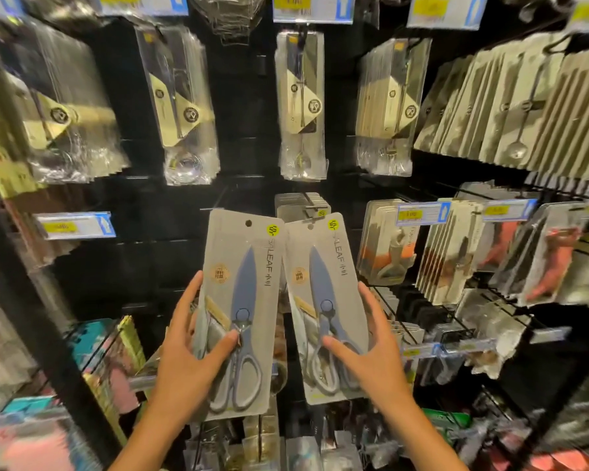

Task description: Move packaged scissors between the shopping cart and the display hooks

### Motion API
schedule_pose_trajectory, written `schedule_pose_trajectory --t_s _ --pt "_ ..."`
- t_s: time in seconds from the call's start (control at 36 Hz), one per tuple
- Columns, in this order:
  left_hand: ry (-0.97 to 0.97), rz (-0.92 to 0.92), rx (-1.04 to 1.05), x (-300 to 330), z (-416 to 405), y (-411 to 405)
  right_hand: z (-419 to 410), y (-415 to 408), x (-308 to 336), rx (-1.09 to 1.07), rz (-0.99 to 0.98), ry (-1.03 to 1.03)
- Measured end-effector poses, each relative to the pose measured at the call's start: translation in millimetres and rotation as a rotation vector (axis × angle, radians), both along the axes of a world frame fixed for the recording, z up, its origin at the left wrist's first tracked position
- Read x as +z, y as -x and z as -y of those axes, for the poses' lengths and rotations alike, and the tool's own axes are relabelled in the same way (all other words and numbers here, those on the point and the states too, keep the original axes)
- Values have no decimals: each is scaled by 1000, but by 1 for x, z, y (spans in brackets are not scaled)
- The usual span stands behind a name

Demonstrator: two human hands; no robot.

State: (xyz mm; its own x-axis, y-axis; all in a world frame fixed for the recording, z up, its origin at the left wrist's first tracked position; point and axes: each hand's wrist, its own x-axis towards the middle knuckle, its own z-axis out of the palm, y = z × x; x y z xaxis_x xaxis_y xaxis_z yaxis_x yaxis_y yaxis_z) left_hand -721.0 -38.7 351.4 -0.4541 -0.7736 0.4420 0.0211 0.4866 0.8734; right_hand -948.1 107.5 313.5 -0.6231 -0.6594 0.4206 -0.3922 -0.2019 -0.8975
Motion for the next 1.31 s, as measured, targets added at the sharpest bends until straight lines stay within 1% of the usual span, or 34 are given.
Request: schedule_pose_trajectory --t_s 0.11,0.33,0.56,0.67,0.81,0.97,1.06,1.17,1.22,1.31 --pt "15 -21 7 3 8 1 14 5 2 21 8 -3" --pt "8 -26 22 5 18 -1 27 12 -2 -11 18 13" --pt "4 -12 25 3 21 1 37 21 -8 11 82 6" --pt "-3 -16 26 5 20 1 47 24 -10 11 53 -9" --pt "-8 -12 23 5 20 -3 65 27 -14 -123 -121 -127" --pt "8 -5 15 2 24 -8 98 38 -17 -193 -182 -252" --pt "9 -10 9 2 24 -10 115 45 -22 -234 -207 -367" --pt "9 -23 -2 5 24 -13 128 57 -31 -197 -260 -495" --pt "18 -22 -2 5 25 -14 128 59 -34 -191 -276 -513" --pt "18 -31 -1 6 26 -16 123 56 -38 -193 -237 -470"
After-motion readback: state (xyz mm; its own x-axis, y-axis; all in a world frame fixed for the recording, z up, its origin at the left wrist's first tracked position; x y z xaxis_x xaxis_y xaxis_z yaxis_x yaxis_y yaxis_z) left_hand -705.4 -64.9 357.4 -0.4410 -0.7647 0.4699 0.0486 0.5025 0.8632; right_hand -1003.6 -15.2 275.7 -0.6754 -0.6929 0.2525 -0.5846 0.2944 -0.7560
